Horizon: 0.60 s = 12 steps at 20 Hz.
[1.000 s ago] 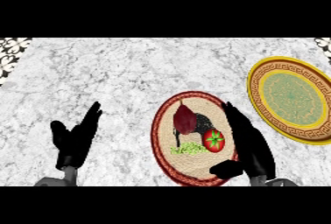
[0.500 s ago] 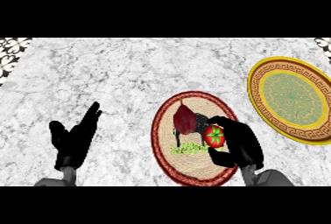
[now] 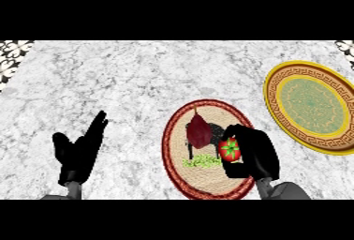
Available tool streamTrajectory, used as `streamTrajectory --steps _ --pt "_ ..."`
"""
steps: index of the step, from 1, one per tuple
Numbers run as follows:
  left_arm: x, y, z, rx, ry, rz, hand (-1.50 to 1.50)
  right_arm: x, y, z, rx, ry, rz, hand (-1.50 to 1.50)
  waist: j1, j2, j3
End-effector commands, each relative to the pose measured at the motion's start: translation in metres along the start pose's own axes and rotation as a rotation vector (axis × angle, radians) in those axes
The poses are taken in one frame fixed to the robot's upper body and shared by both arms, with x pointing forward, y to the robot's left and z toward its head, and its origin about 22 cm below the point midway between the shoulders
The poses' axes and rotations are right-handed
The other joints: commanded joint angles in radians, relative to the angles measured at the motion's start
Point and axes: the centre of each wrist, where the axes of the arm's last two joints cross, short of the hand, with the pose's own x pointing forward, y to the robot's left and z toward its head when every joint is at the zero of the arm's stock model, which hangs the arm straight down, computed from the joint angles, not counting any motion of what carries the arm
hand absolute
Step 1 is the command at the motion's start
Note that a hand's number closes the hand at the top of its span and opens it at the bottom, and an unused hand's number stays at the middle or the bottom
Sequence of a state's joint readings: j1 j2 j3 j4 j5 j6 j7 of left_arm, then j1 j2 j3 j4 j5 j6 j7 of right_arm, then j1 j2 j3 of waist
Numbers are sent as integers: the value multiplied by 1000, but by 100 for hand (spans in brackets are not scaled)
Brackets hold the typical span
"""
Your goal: Pick the tomato from the placemat and place it in the plate
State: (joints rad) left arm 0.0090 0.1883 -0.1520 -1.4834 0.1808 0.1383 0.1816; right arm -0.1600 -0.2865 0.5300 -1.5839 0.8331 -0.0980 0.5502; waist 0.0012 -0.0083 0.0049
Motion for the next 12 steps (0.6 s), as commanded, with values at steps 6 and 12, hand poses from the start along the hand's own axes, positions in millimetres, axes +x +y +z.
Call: streamTrajectory --steps 6,12 --pt "-23 6 5 -4 88 -7 0 101 15 25 -197 42 -74 150 0 6 -6" --pt "-24 -1 5 3 89 -9 0 128 4 46 -483 42 -111 150 -10 3 -6"
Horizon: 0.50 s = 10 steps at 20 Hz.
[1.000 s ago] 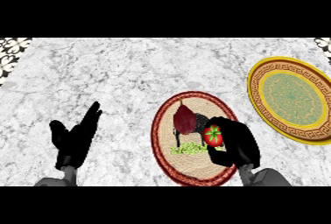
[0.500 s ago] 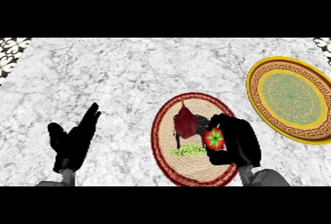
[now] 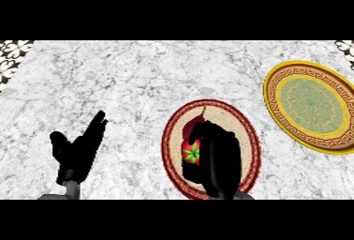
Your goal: Pick the tomato from the placemat and place it in the plate
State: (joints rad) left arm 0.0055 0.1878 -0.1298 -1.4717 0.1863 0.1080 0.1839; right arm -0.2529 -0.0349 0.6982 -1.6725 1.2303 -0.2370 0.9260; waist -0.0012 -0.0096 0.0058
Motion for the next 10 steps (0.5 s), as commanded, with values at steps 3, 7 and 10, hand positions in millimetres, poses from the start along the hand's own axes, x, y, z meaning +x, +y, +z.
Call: streamTrajectory --steps 3,7,10 --pt "-10 -8 -3 2 64 8 0 30 -22 1 -241 62 -130 150 2 8 -6" --pt "-18 5 -2 21 73 10 0 17 -49 -4 -345 142 -222 150 -10 8 -6" --pt "-19 -3 12 12 62 10 0 -1 -61 -5 -391 208 -243 150 -7 6 -5"
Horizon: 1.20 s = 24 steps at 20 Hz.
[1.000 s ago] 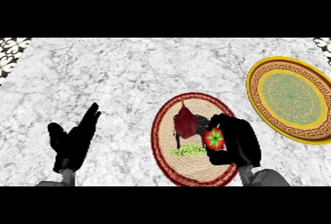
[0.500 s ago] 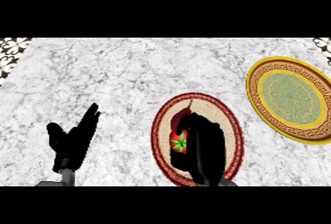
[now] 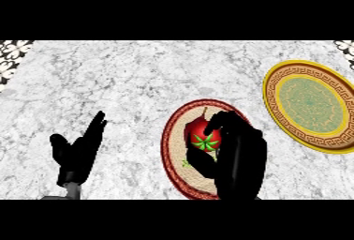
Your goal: Pick the tomato from the placemat and place it in the plate
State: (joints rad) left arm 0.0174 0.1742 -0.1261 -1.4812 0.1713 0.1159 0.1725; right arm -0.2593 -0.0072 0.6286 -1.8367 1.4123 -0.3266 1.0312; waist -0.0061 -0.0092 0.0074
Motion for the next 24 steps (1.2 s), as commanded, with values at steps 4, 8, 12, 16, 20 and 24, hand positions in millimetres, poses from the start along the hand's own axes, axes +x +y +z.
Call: streamTrajectory --steps 4,8,12,16,20,24 --pt "-16 8 -1 2 71 0 0 -45 -20 -18 -198 181 -198 150 -4 11 -6" --pt "-14 0 -2 -1 70 -16 0 -97 -33 -48 -287 159 -140 150 2 12 -6" --pt "-19 11 -1 -17 83 0 0 -126 -37 -93 -358 222 -93 150 11 13 -7" --pt "0 -11 -1 -38 80 -11 0 -175 -47 -122 -435 229 -64 150 15 13 -5" --pt "-10 -1 7 -42 83 3 0 -214 -55 -152 -441 260 -54 150 25 14 -5" --pt "-1 -5 -6 -33 81 0 0 -246 -68 -180 -440 254 -62 150 28 18 -4"
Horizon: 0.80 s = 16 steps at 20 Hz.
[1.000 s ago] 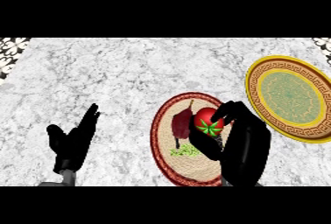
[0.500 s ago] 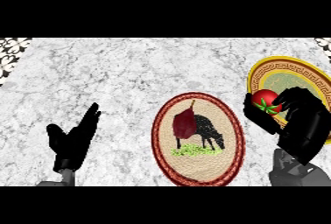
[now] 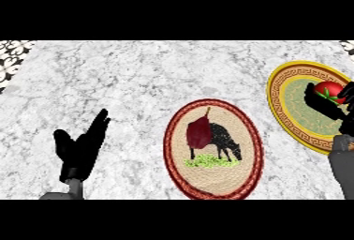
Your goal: Pick the tomato from the placemat and place it in the plate
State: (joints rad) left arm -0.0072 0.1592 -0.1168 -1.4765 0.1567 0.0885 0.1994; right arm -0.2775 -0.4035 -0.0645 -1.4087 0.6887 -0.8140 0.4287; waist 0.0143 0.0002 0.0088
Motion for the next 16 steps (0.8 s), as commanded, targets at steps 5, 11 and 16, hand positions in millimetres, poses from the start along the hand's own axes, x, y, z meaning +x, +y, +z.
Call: streamTrajectory --steps 5,11,16 --pt "-31 -19 2 -12 75 1 0 -45 2 -63 -7 15 -16 150 4 9 -6" --pt "-26 -10 3 -28 64 -13 0 -84 10 -69 322 226 175 -150 24 14 -6" --pt "-9 -14 -7 -42 59 16 0 -90 22 -74 361 169 -9 -150 22 16 -4"
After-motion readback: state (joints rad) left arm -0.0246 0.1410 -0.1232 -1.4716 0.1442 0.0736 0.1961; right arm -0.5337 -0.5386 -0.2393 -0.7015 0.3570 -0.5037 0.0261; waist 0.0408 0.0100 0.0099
